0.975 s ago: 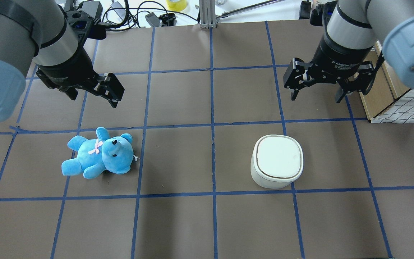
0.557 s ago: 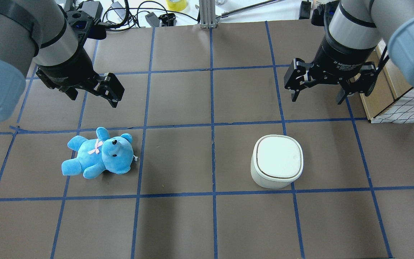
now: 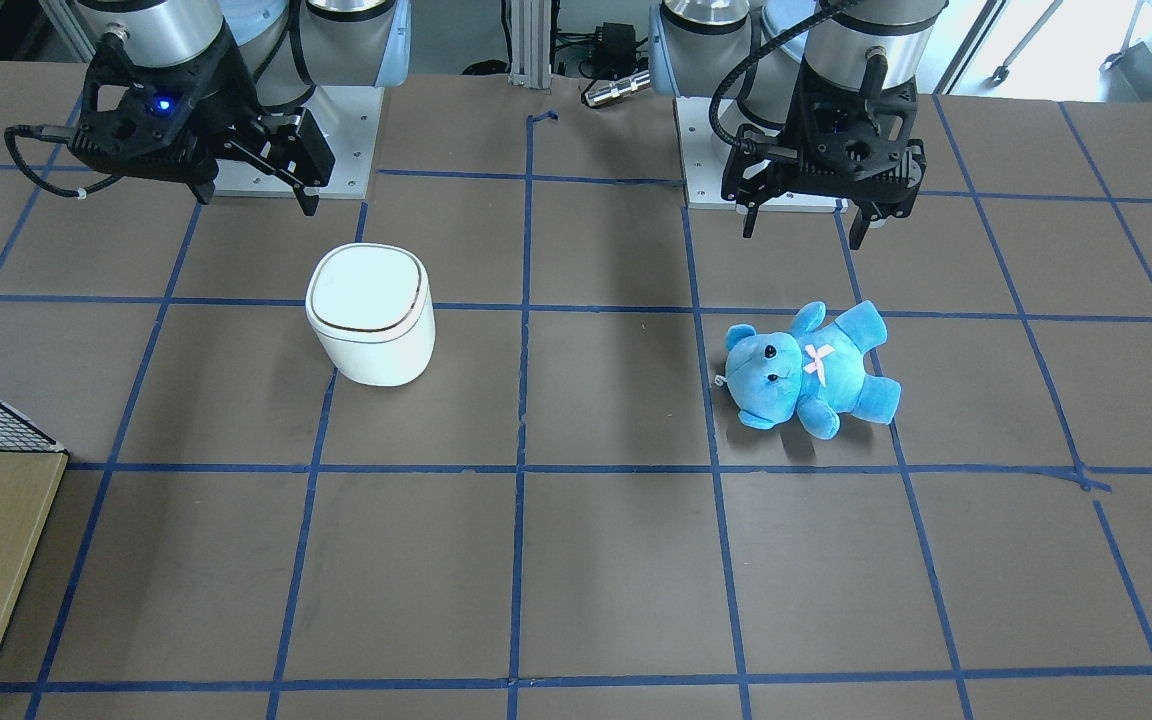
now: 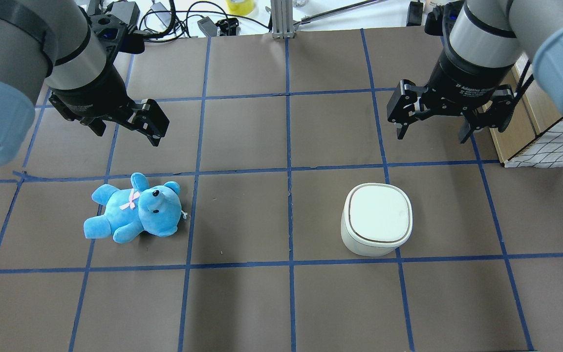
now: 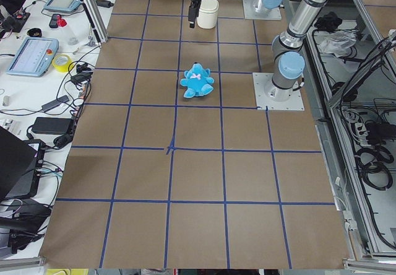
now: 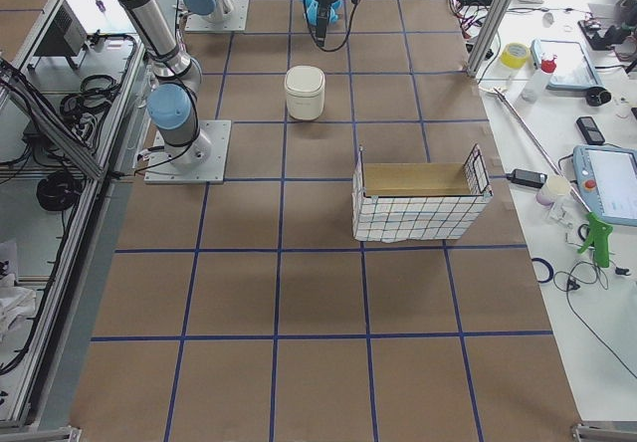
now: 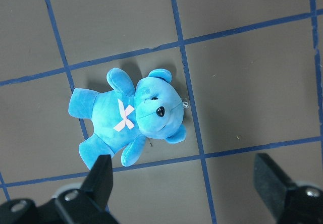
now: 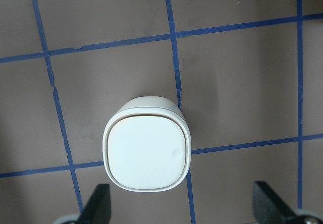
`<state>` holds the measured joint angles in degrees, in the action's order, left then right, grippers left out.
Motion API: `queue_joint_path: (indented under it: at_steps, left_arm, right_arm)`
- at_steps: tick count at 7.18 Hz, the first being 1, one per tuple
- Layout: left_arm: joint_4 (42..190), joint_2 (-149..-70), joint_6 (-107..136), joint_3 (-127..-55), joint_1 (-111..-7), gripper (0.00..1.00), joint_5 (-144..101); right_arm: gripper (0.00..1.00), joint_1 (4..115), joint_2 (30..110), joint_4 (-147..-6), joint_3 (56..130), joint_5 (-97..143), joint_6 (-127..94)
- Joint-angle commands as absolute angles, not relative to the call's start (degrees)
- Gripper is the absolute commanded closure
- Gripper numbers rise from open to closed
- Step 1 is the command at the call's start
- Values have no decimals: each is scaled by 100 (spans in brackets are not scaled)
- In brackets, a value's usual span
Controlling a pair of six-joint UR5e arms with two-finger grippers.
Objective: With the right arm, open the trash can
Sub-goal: 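Move the right gripper down toward the white trash can lid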
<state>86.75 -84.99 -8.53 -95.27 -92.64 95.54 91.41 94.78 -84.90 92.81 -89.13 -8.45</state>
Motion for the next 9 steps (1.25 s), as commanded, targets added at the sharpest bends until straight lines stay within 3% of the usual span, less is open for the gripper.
queue_joint_path:
  at_steps: [1,5,6,7,8,9]
  left_arm:
    - [8675,-8499,-853,-9527,-9264,0,9554]
    - [8675,-8499,-853,-9527,-9264,0,9554]
    - [8675,-8499,-853,-9527,-9264,0,9554]
    - [8675,-8499,-853,-9527,-9264,0,9554]
    - [8675,-8499,-853,-9527,-9264,0,9554]
    - [8675,-8499,-853,-9527,-9264,0,9554]
  right_arm:
    - [0,9141,9483,-8490,9281,-8903,-853]
    - [0,9141,9475,-8525,9281,-8903,-853]
    - [27,9141,9475,-8551,9281,-8903,-853]
    - [74,9141,9466,-8526,9299,-8895,-861]
    - [100,9167,9431,-8517,9342,-8886,-879]
    - [100,9193,9413,-8517,9386,-8886,-914]
